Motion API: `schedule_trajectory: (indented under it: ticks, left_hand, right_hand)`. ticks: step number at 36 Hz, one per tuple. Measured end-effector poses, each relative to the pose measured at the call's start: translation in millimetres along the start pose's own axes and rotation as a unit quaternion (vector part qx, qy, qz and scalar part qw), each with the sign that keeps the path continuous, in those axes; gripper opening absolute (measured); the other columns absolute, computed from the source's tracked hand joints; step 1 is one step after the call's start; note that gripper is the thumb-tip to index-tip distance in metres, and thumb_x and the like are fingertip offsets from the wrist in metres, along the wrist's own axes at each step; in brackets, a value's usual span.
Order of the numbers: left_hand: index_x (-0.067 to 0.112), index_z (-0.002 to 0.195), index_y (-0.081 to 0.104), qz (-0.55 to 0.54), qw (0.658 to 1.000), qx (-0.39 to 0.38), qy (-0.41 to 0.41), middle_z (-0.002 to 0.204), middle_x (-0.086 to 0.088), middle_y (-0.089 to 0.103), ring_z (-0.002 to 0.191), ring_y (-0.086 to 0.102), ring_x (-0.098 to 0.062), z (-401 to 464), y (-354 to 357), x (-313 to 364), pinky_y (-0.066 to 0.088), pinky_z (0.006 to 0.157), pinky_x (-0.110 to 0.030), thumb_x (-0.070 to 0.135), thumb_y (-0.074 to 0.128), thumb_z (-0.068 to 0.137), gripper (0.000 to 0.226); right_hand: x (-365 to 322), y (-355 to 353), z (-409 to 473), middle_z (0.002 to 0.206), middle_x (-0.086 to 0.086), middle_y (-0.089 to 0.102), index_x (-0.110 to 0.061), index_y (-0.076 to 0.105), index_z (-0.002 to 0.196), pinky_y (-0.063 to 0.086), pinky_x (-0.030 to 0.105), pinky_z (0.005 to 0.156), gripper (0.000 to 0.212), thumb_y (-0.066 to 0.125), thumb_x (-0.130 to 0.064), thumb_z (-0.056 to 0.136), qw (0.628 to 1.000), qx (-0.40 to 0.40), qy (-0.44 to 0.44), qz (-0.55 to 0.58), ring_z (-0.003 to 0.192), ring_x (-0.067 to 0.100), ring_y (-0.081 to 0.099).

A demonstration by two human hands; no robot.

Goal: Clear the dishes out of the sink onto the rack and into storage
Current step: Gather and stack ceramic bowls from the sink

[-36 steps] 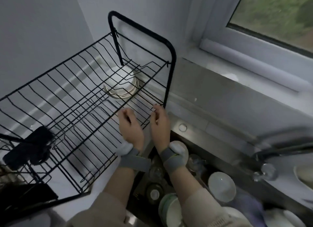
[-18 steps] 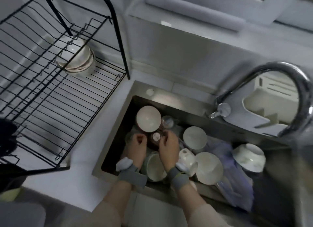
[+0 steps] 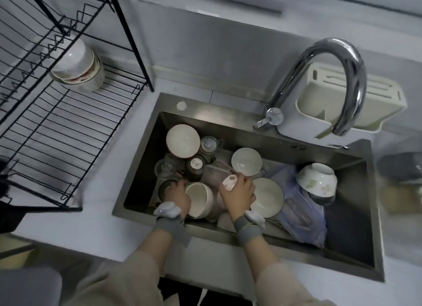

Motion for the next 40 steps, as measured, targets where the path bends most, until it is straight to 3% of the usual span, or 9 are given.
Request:
schedule_trajectory:
  ticks: [5,12,14,17,19,23,31,34,40]
  left_hand:
    - [0.017,0.135,0.046,0.039,0.999,0.006,-0.013,0.140,-0.015,0.045,0.125,0.045,-0.034,1.6,3.8,2.3,0.034,0.102,-0.038,0.008,0.043,0.092,0.044]
    - [0.014,0.135,0.046,0.063,0.997,0.034,-0.009,0.139,-0.015,0.046,0.125,0.045,-0.034,-3.0,2.3,3.9,0.034,0.101,-0.038,0.006,0.039,0.097,0.039]
    - [0.011,0.133,0.049,0.047,0.998,0.044,-0.006,0.137,-0.016,0.049,0.123,0.047,-0.034,-2.3,-1.2,1.9,0.036,0.100,-0.039,0.006,0.040,0.096,0.038]
    - [0.009,0.129,0.051,0.019,0.998,0.059,-0.013,0.134,-0.017,0.052,0.121,0.050,-0.035,-1.0,-9.6,-5.6,0.041,0.099,-0.042,0.007,0.041,0.096,0.035]
    - [0.007,0.127,0.053,-0.005,0.997,0.064,-0.038,0.130,-0.018,0.055,0.118,0.053,-0.036,0.3,-16.1,-10.1,0.042,0.094,-0.041,0.008,0.040,0.097,0.033]
    - [0.004,0.123,0.055,-0.043,0.992,0.069,-0.099,0.124,-0.020,0.060,0.113,0.057,-0.037,4.7,-29.4,-19.1,0.045,0.091,-0.041,0.014,0.040,0.100,0.029]
    - [0.001,0.121,0.059,-0.114,0.981,0.067,-0.142,0.119,-0.022,0.062,0.111,0.057,-0.038,4.4,-34.2,-29.3,0.044,0.094,-0.041,0.014,0.040,0.101,0.031]
    - [0.003,0.118,0.060,-0.120,0.980,0.074,-0.137,0.115,-0.020,0.064,0.106,0.060,-0.037,3.2,-38.0,-31.3,0.046,0.086,-0.039,0.016,0.040,0.100,0.030]
    - [0.003,0.117,0.059,-0.147,0.978,0.065,-0.130,0.112,-0.020,0.064,0.094,0.060,-0.033,4.5,-47.5,-36.9,0.040,0.070,-0.032,0.021,0.040,0.101,0.031]
  right_hand:
    - [5.2,1.2,-0.6,0.144,0.007,0.029,-0.028,0.036,0.137,0.039,0.049,0.099,0.084,0.073,-0.058,0.068,0.999,-0.039,0.020,0.007,0.133,0.032,0.027]
    - [3.2,4.1,-1.8,0.145,0.009,0.029,-0.026,0.037,0.137,0.032,0.054,0.102,0.086,0.068,-0.064,0.067,0.998,-0.026,0.029,-0.040,0.135,0.032,0.025]
    - [-6.1,0.1,-5.2,0.138,0.011,0.040,-0.019,0.050,0.128,0.036,0.051,0.099,0.072,0.064,-0.061,0.072,0.995,0.040,-0.035,-0.084,0.131,0.033,0.033]
    - [-29.9,-3.7,-18.4,0.107,0.015,0.059,-0.009,0.061,0.101,0.046,0.041,0.080,0.045,0.067,-0.046,0.077,0.966,0.124,-0.198,-0.109,0.102,0.035,0.056]
    - [-42.3,4.4,-27.4,0.105,0.015,0.060,-0.008,0.056,0.104,0.043,0.037,0.071,0.040,0.059,-0.043,0.086,0.964,0.043,-0.242,-0.105,0.096,0.035,0.058]
    - [-49.0,27.1,-36.2,0.117,0.015,0.062,-0.009,0.050,0.120,0.042,0.035,0.072,0.052,0.044,-0.052,0.093,0.961,-0.115,-0.175,-0.178,0.102,0.036,0.062]
    - [-51.0,26.2,-33.5,0.121,0.022,0.060,-0.008,0.053,0.127,0.045,0.039,0.089,0.062,0.024,-0.055,0.100,0.962,-0.183,-0.116,-0.164,0.110,0.038,0.058]
    - [-49.0,21.4,-31.1,0.119,0.020,0.063,-0.005,0.057,0.120,0.045,0.038,0.088,0.061,0.026,-0.053,0.100,0.969,-0.176,-0.087,-0.153,0.108,0.038,0.060]
    - [-51.7,26.1,-42.1,0.129,0.017,0.056,-0.002,0.046,0.127,0.046,0.036,0.091,0.033,0.042,-0.016,0.097,0.938,-0.208,-0.132,-0.242,0.118,0.032,0.056]
Point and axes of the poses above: each hand's wrist, its own z-axis towards the middle knuckle, its own y-axis out of the palm, x = y × z, the point moved 4 cm from there along z, towards the middle knuckle
